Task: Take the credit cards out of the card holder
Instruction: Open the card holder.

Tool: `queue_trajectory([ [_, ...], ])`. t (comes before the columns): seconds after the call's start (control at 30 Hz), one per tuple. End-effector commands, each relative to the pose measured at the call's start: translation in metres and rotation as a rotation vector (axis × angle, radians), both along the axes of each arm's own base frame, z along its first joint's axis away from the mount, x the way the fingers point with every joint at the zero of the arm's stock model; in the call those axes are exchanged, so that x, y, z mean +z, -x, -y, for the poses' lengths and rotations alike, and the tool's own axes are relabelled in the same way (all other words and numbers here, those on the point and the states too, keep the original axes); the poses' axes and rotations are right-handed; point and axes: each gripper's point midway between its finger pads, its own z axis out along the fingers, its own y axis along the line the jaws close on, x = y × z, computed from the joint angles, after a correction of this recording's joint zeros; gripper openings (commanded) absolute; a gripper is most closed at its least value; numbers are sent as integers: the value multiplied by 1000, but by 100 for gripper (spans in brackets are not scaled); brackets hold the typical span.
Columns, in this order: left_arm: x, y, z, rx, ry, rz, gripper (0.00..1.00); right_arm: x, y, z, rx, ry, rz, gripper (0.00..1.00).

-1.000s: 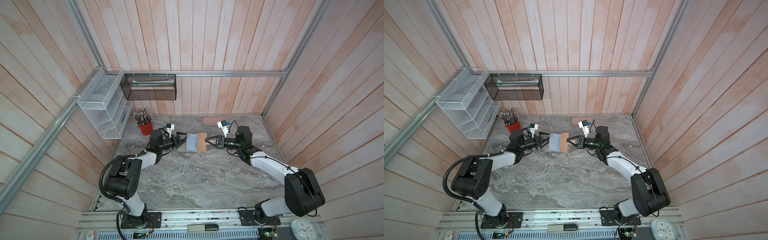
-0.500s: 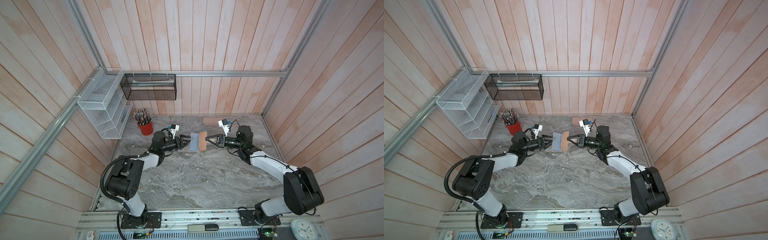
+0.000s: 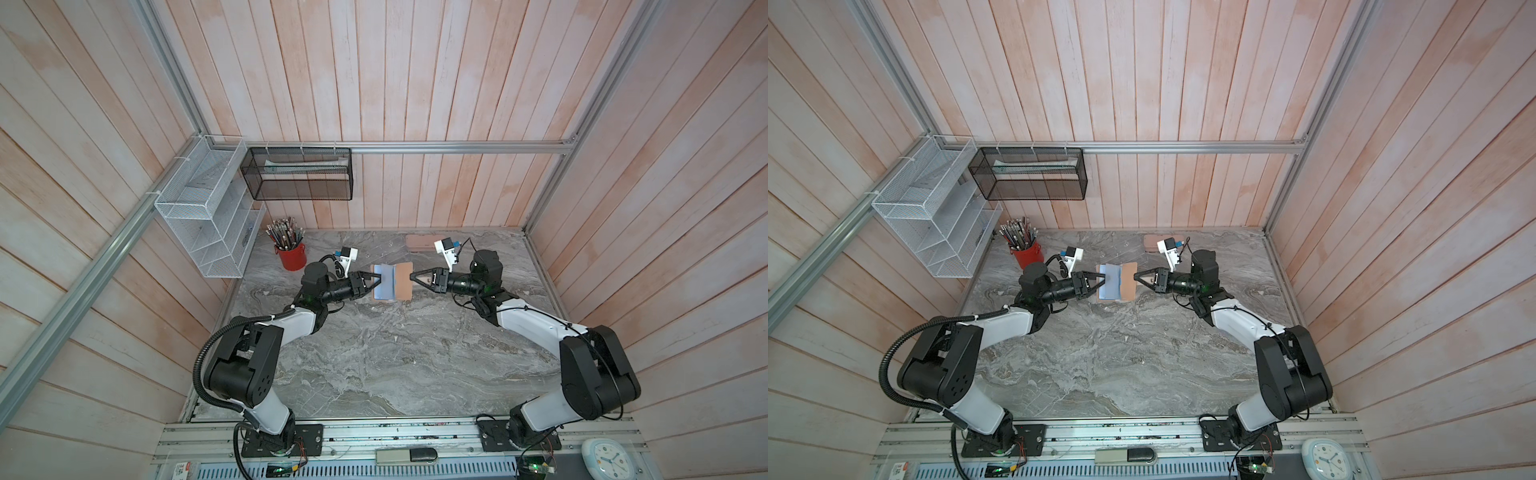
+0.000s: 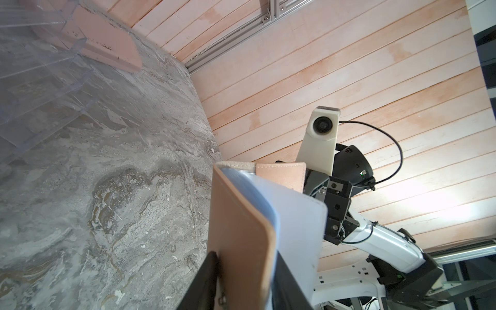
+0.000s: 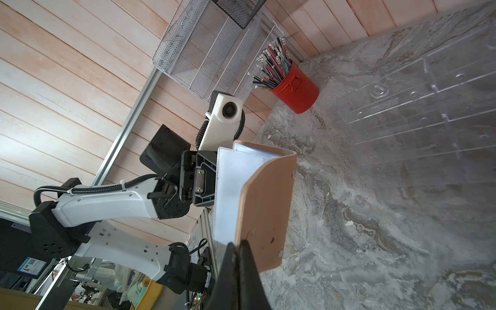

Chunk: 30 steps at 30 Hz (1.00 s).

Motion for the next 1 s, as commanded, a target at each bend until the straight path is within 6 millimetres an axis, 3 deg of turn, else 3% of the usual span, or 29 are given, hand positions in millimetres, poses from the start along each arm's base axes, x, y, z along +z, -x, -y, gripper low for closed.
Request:
queue_trajectory([
  [0.0,12,10,2,-29,-8,47,31,9,-6,-2,16,-4,40,0],
  [0.47,25,19,-1,-15,-43,86,30,-2,-15,-6,17,-14,17,0],
  [0.77,30,19,-1,-8,-38,93,22,-5,-15,-5,15,-13,16,0],
  [0.97,38,22,-1,-9,-33,108,24,-13,-18,-4,5,-12,-1,0],
])
